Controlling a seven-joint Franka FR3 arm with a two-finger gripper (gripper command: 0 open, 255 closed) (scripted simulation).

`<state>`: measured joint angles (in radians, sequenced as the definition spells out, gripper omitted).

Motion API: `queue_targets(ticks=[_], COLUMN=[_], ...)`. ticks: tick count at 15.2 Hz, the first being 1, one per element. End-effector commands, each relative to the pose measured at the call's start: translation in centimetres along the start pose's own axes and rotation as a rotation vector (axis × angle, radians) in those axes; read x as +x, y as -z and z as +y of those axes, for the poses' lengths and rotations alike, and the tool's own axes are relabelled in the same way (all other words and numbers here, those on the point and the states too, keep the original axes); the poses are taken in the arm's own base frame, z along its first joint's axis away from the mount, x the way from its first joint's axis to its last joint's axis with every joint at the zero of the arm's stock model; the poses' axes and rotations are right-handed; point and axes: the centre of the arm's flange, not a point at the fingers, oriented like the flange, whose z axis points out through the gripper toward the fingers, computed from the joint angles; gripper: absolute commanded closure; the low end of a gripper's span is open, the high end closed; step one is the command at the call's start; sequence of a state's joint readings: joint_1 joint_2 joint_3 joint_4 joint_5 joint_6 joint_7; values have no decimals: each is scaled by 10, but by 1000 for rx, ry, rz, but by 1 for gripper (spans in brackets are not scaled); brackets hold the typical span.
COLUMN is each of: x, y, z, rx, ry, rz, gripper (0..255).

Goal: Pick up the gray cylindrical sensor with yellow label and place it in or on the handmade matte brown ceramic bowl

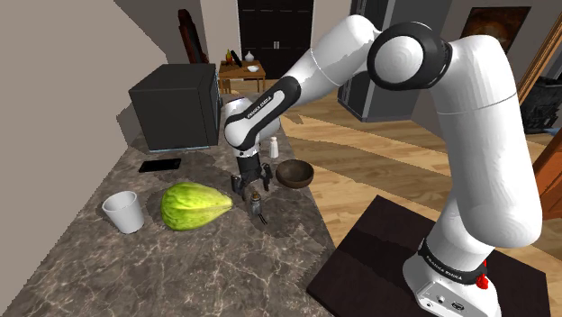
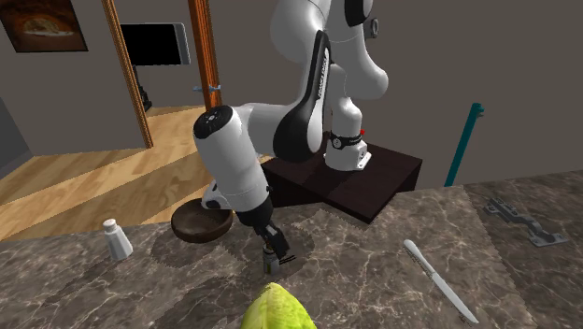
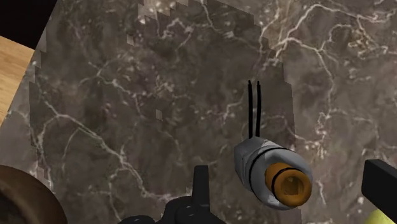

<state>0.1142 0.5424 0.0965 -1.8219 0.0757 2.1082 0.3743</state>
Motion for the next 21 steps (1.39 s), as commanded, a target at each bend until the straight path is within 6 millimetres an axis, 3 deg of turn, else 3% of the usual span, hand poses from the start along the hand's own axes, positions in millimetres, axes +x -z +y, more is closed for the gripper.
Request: queue_targets(ticks=[1,2,10,11,21], x=[0,0,0,0,-1], y=[-10,-19,-19,-19,-14], z=[0,0,0,0,0], rx=[0,0,0,0,0], ry=[0,0,0,0,0], rz=[0,0,0,0,0], gripper=[0,0,0,255,255])
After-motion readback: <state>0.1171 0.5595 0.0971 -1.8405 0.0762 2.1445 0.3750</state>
